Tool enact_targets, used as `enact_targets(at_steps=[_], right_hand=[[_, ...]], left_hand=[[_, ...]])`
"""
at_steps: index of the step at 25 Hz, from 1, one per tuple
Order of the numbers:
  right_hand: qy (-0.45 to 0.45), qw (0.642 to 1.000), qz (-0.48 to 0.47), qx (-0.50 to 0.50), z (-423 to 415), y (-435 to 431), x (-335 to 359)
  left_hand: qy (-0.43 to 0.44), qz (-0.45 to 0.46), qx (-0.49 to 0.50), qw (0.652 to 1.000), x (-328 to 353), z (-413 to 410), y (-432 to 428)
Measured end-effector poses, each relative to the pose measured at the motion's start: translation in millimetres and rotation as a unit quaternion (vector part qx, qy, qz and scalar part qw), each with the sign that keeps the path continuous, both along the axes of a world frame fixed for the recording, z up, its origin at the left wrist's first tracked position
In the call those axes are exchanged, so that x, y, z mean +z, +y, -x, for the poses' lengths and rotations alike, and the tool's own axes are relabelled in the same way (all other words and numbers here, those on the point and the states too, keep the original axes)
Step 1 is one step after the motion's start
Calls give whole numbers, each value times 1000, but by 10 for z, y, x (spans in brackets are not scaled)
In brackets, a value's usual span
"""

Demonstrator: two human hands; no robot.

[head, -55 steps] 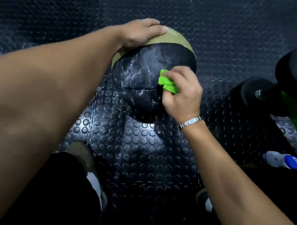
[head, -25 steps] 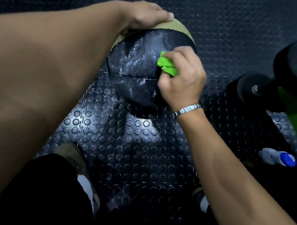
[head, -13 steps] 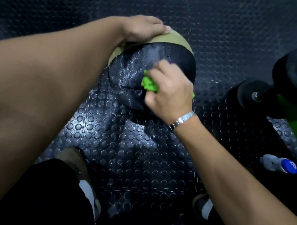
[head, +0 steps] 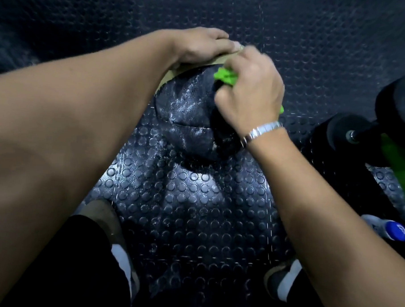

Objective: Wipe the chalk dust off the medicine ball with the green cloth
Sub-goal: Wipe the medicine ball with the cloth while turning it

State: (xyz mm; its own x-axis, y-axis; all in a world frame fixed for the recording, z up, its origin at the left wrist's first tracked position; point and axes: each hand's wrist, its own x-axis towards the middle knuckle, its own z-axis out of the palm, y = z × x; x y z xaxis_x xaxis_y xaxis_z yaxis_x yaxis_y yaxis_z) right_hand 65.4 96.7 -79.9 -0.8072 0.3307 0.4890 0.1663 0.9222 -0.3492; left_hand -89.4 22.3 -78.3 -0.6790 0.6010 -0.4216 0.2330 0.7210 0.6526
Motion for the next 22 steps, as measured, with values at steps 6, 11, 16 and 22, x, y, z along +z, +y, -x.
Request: enact_targets(at_steps=[6, 11, 16, 22], right_hand=[[-65, 983, -109, 136, -209, -186, -18], [-118, 982, -116, 92, 74, -347, 96], [-82, 966, -185, 163, -234, -255, 12], [-109, 938, -240, 224, -119, -562, -134]], left_hand=[[-25, 2, -4, 1000, -20, 26, 1], [-40, -5, -4, 999, -47, 73, -15], [-30, -4, 9, 1000, -44, 71, -98], [-28, -16, 20, 999, -30, 26, -98]])
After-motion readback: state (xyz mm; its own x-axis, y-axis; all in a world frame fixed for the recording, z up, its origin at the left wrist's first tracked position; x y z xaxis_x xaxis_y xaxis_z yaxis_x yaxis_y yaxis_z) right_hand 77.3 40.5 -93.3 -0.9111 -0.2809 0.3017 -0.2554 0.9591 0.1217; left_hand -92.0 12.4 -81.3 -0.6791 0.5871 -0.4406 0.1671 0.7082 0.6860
